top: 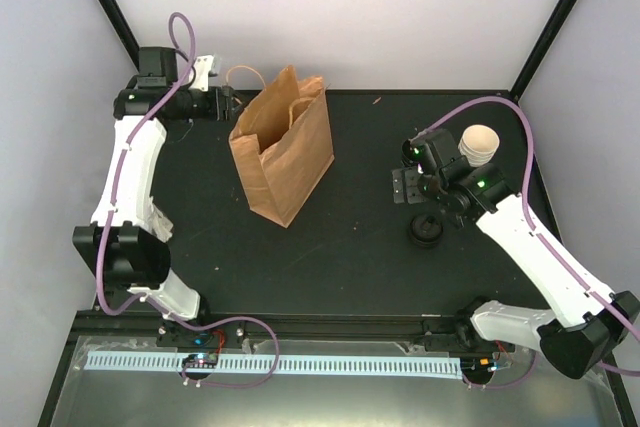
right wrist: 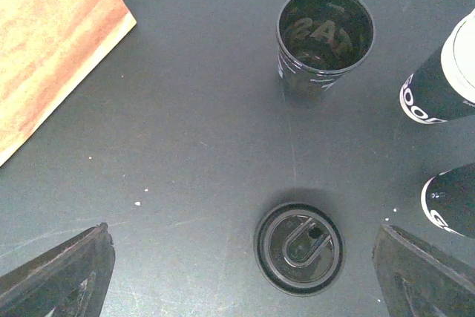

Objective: Pack the takeout coffee

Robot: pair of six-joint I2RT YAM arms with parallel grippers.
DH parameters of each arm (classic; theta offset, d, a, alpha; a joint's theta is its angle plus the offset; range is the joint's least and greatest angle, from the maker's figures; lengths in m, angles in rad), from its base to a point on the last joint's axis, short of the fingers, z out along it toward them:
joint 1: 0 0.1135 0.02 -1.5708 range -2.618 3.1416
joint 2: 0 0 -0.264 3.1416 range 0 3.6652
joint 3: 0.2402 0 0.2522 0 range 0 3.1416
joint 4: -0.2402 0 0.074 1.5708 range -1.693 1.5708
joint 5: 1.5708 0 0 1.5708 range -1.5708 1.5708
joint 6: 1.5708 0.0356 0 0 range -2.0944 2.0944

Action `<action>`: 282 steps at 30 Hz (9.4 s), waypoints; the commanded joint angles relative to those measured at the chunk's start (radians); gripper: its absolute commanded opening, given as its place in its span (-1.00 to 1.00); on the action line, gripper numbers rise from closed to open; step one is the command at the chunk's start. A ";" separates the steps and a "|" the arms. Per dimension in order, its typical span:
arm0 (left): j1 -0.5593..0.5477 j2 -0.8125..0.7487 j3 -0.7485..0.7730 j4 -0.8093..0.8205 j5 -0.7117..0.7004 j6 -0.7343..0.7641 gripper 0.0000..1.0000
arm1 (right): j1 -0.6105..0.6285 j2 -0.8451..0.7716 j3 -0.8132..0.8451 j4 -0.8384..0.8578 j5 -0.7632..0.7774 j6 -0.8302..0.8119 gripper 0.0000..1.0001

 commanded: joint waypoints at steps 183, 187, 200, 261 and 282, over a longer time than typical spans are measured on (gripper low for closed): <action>-0.008 -1.045 -1.013 0.190 -0.053 -0.188 0.97 | -0.239 0.699 0.288 0.107 -0.122 -0.191 -0.87; -0.007 -1.046 -1.012 0.189 -0.055 -0.188 0.98 | -0.239 0.695 0.279 0.111 -0.122 -0.191 -0.85; -0.007 -1.046 -1.013 0.190 -0.054 -0.188 0.97 | -0.239 0.693 0.276 0.113 -0.120 -0.191 -0.82; -0.008 -1.037 -1.012 0.189 -0.054 -0.187 0.97 | -0.240 0.674 0.304 0.087 -0.113 -0.200 -0.89; -0.007 -1.040 -1.012 0.189 -0.055 -0.188 0.97 | -0.215 0.628 0.326 0.037 -0.073 -0.200 -0.98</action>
